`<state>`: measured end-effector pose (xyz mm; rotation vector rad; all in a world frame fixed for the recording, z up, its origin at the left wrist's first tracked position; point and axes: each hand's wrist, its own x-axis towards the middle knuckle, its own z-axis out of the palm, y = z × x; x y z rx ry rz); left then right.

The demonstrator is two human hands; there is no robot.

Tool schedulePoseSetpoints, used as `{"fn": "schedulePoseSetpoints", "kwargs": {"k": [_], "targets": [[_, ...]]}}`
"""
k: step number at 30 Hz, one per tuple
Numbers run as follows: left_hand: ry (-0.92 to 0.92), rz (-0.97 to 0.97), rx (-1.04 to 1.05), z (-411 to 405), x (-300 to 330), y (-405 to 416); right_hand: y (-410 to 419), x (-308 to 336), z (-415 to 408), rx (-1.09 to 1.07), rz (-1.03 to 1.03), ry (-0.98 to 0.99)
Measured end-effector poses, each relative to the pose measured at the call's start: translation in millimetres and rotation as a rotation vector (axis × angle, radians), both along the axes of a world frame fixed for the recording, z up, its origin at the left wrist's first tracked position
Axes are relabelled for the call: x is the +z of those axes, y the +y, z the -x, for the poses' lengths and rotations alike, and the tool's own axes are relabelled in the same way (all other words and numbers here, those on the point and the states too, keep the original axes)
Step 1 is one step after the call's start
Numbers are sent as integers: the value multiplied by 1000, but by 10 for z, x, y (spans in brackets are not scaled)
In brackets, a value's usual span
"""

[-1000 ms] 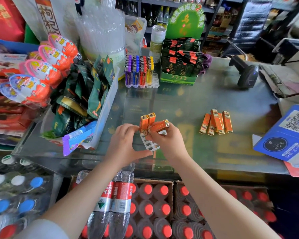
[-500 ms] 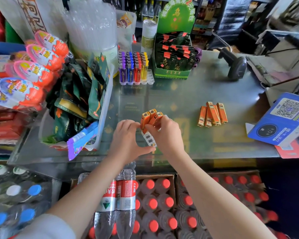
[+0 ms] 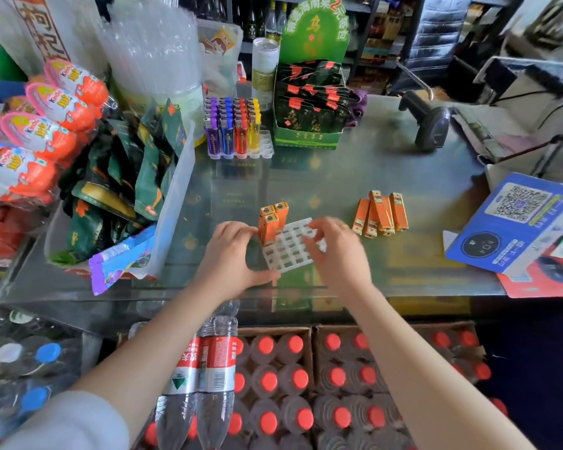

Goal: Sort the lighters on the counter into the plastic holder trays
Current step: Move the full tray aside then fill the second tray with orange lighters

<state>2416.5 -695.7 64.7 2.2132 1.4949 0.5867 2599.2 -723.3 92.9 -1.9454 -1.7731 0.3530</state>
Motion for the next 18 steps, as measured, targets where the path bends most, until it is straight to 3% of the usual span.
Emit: {"fn": "schedulePoseSetpoints", "kwargs": {"k": [3, 7, 14, 18], "targets": [[7, 51, -23, -167, 42, -39, 50, 6, -498, -194, -33, -14], [15, 129, -90, -334, 61, -71, 182, 11, -929, -298, 7, -86], [22, 181, -83, -417, 76, -52, 492, 25, -1104, -265, 231, -239], [23, 180, -67, -414, 71, -40, 588, 162, -1042, -155, 249, -187]]}}
